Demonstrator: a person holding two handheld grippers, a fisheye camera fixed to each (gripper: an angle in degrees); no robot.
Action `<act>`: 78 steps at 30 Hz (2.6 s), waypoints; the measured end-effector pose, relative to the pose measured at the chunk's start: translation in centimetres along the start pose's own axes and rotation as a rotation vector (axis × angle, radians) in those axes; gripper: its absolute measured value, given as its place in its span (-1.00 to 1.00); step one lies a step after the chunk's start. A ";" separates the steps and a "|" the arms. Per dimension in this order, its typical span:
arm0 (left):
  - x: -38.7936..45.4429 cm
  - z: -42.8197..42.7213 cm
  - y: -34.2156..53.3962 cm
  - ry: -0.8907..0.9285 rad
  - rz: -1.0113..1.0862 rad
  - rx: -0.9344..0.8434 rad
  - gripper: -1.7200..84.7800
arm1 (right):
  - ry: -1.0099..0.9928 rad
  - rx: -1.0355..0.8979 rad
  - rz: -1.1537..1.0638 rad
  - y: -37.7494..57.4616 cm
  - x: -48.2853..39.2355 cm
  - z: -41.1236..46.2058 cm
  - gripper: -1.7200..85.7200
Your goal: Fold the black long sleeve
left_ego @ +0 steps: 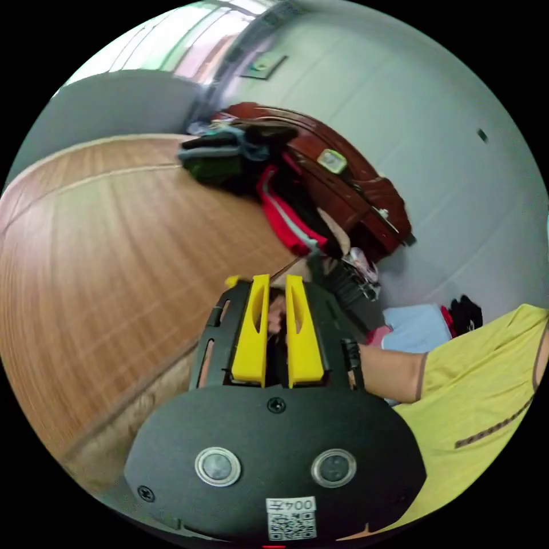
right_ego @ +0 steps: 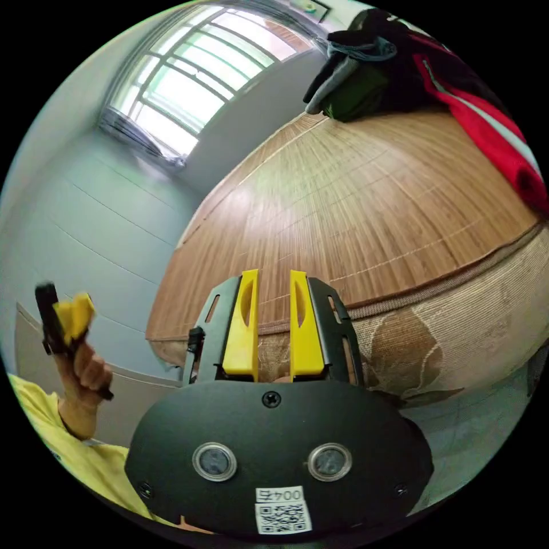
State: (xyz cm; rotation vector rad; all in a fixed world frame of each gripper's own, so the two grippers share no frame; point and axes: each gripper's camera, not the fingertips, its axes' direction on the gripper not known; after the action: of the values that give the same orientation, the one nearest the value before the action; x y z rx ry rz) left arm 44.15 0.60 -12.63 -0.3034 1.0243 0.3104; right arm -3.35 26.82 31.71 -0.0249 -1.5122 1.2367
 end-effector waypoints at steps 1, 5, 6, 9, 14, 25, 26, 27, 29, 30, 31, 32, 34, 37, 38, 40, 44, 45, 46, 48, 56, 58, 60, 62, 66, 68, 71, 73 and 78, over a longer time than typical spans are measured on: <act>3.0 2.9 -4.3 0.029 0.108 -0.051 -0.76 | -0.073 -0.001 0.020 -0.8 1.1 -0.6 -0.75; 14.3 14.0 -14.0 0.055 0.484 -0.187 -0.62 | -0.207 -0.019 0.009 -3.8 2.8 -1.8 -0.73; 17.8 18.2 -15.8 0.019 0.596 -0.219 -0.59 | -0.245 -0.024 0.004 -4.7 3.2 -2.3 -0.73; 24.3 28.3 -18.4 -0.078 0.790 -0.311 -0.56 | -0.356 -0.045 0.003 -6.4 4.3 -3.1 -0.76; 28.7 39.7 -18.8 -0.242 0.929 -0.398 -0.57 | -0.407 -0.057 0.004 -8.5 5.7 -4.9 -0.79; 28.6 47.2 -21.0 -0.253 0.981 -0.610 -0.58 | -0.456 -0.033 0.053 -12.3 9.7 -8.1 -0.86; 28.5 47.2 -20.8 -0.273 1.001 -0.605 -0.59 | -0.458 -0.032 0.056 -12.5 9.9 -8.2 -0.86; 28.2 47.3 -20.4 -0.326 1.032 -0.580 -0.62 | -0.460 -0.030 0.061 -12.8 10.2 -8.3 -0.87; 27.1 46.8 -20.7 -0.356 1.021 -0.531 -0.69 | -0.457 -0.023 0.060 -13.3 10.5 -8.5 -0.89; 26.0 46.2 -21.6 -0.301 0.972 -0.516 -0.76 | -0.454 -0.022 0.057 -13.6 10.5 -8.6 -0.90; 24.7 45.7 -23.0 -0.250 0.894 -0.511 -0.80 | -0.456 -0.025 0.054 -13.9 10.6 -8.5 -0.92; 23.8 45.4 -23.8 -0.226 0.852 -0.514 -0.82 | -0.458 -0.029 0.053 -14.0 10.6 -8.5 -0.93; 19.9 43.8 -27.6 -0.046 0.693 -0.530 -0.87 | -0.459 -0.035 0.055 -14.4 10.8 -8.3 -0.95; 13.1 36.5 -33.4 0.194 0.423 -0.290 -0.89 | -0.443 -0.019 0.080 -14.4 11.8 -8.4 -0.97; 11.6 34.6 -34.4 0.220 0.374 -0.235 -0.89 | -0.444 -0.016 0.087 -14.4 12.0 -8.4 -0.97; 5.8 26.0 -37.9 0.246 0.245 -0.042 -0.90 | -0.437 -0.006 0.107 -14.1 12.6 -8.2 -0.97; -1.0 9.6 -39.9 0.218 0.195 0.216 -0.91 | -0.435 -0.002 0.089 -13.4 12.2 -7.7 -0.98; -2.8 3.8 -39.4 0.218 0.187 0.297 -0.91 | -0.440 -0.007 0.071 -13.1 11.7 -7.5 -0.98; -4.1 -2.2 -38.2 0.207 0.196 0.380 -0.91 | -0.445 -0.019 0.052 -12.6 11.1 -7.2 -0.97; -5.2 -10.4 -35.4 0.149 0.248 0.463 -0.92 | -0.442 -0.037 0.030 -11.8 10.1 -7.0 -0.97; -16.2 -27.3 -13.5 -0.173 0.044 0.359 -0.92 | -0.318 -0.030 -0.121 -6.0 2.1 -7.8 -0.88; -21.4 -26.6 -4.9 -0.338 -0.102 0.209 -0.91 | -0.191 -0.026 -0.183 -4.1 -1.3 -7.9 -0.83; -25.6 -25.3 2.0 -0.495 -0.260 0.083 -0.91 | -0.119 -0.022 -0.214 -3.0 -3.2 -7.9 -0.81; -29.0 -24.3 8.9 -0.531 -0.368 -0.006 -0.89 | -0.059 -0.025 -0.240 -2.1 -4.6 -7.7 -0.80; -33.7 -26.2 22.9 -0.296 -0.536 0.131 -0.85 | -0.013 -0.078 -0.217 -0.2 -6.0 -5.9 -0.78; -34.7 -27.1 26.6 -0.233 -0.587 0.187 -0.82 | -0.008 -0.090 -0.192 0.6 -6.4 -4.8 -0.77; -34.5 -27.5 29.5 -0.277 -0.552 0.163 -0.74 | 0.017 -0.115 -0.185 1.7 -7.5 -2.4 -0.77; -34.3 -27.1 30.6 -0.334 -0.503 0.114 -0.66 | 0.050 -0.152 -0.184 3.0 -8.3 -0.1 -0.77; -36.7 -27.3 33.3 -0.348 -0.550 0.118 -0.62 | 0.081 -0.190 -0.187 5.1 -10.7 3.2 -0.77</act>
State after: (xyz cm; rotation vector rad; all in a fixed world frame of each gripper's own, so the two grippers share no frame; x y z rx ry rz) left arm -7.96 16.43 2.59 -0.3951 0.5819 -0.1916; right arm -4.63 20.54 21.25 -0.0568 -1.5200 0.9305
